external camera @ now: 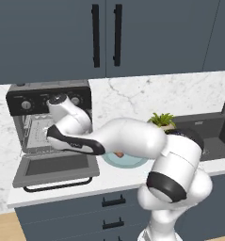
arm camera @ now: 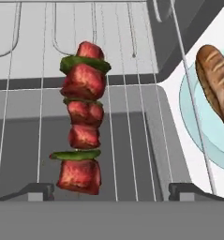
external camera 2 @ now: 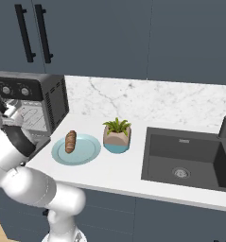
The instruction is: Pick up the kebab skewer and baguette bread, and place them inside the toaster oven. Close the toaster oven door and start by setting the timer.
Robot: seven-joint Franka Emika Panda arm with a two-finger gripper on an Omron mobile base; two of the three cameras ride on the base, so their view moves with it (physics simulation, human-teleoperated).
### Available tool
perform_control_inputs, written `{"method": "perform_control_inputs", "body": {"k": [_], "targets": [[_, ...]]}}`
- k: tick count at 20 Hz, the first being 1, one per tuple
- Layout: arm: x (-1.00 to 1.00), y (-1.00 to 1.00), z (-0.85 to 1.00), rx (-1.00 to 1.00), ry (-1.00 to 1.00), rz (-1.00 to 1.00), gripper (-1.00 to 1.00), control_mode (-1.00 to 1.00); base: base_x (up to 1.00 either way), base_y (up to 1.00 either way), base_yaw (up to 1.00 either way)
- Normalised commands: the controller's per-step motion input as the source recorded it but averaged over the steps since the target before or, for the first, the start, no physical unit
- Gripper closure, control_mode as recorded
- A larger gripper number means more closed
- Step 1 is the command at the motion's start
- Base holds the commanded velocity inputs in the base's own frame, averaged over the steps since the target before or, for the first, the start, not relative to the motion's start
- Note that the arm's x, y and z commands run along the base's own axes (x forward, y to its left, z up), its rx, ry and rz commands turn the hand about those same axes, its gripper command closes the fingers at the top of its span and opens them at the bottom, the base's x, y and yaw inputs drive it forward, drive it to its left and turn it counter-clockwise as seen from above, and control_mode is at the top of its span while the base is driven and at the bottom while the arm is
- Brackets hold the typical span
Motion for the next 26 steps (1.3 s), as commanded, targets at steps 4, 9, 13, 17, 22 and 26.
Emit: {"method": "perform_control_inputs", "body": {"k": [4, 9, 13, 17, 22, 26], "targets": [[-0.64, -0.46, 0.56, 0.03, 0.00, 0.00, -1.00, -1.00, 0.00, 0.00, 0.00], [-0.69, -0.56, 0.33, 0.04, 0.00, 0.00, -1.00, -1.00, 0.00, 0.00, 0.00], [-0.39, -0.96, 0.02, 0.00, 0.01, -0.01, -1.00, -1.00, 0.00, 0.00, 0.00], [-0.13, -0.99, 0.00, 0.00, 0.01, 0.00, -1.00, -1.00, 0.00, 0.00, 0.00], [0.00, -0.98, 0.00, 0.00, 0.02, 0.00, -1.00, -1.00, 0.00, 0.00, 0.00], [0.12, -0.78, -0.02, 0.00, 0.10, 0.01, -1.00, -1.00, 0.00, 0.00, 0.00]]}}
